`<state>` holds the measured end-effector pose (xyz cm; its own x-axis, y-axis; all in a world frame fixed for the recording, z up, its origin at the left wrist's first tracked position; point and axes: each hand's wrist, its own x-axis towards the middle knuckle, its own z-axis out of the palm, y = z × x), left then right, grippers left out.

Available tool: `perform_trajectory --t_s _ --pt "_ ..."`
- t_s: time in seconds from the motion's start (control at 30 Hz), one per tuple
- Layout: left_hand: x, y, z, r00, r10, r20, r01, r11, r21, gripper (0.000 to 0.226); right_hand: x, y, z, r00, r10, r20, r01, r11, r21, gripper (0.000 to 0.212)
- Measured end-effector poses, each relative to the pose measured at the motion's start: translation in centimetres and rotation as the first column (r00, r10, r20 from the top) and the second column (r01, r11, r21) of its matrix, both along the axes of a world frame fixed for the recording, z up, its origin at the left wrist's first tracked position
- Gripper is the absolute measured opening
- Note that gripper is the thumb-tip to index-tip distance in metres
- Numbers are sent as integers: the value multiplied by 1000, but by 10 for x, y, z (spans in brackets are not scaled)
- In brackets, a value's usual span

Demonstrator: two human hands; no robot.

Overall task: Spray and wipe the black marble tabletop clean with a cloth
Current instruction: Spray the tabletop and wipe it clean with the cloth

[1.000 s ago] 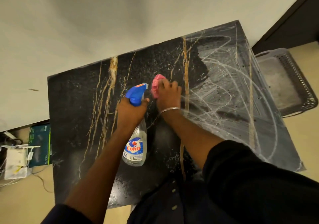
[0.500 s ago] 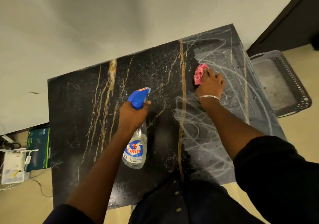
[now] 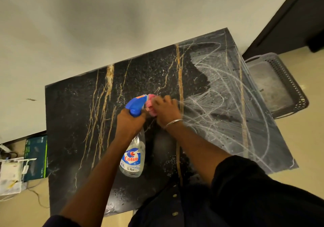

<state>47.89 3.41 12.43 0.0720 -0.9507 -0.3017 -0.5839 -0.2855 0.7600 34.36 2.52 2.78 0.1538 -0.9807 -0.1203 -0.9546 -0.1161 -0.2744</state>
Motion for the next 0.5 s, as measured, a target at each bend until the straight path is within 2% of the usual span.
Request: perform_trajectory --t_s 0.1,0.2,0.33,0.4,0.5 --pt "-2 0 3 999 -35 -1 35 999 -9 13 -66 -1 -2 969 -218 -115 219 976 1 64" --pt "-5 3 6 997 -75 -2 75 997 -12 11 -118 1 -1 896 -423 -136 429 903 17 72" --pt "-12 9 8 997 -68 -46 68 998 -17 17 -103 0 1 809 -581 -94 587 806 76 74" --pt "-14 12 8 997 -53 -55 52 999 -8 19 -72 2 1 845 -529 -73 534 842 76 73" --pt "-14 15 8 999 -30 -44 30 1000 2 20 -15 14 -3 952 -306 5 305 951 46 68"
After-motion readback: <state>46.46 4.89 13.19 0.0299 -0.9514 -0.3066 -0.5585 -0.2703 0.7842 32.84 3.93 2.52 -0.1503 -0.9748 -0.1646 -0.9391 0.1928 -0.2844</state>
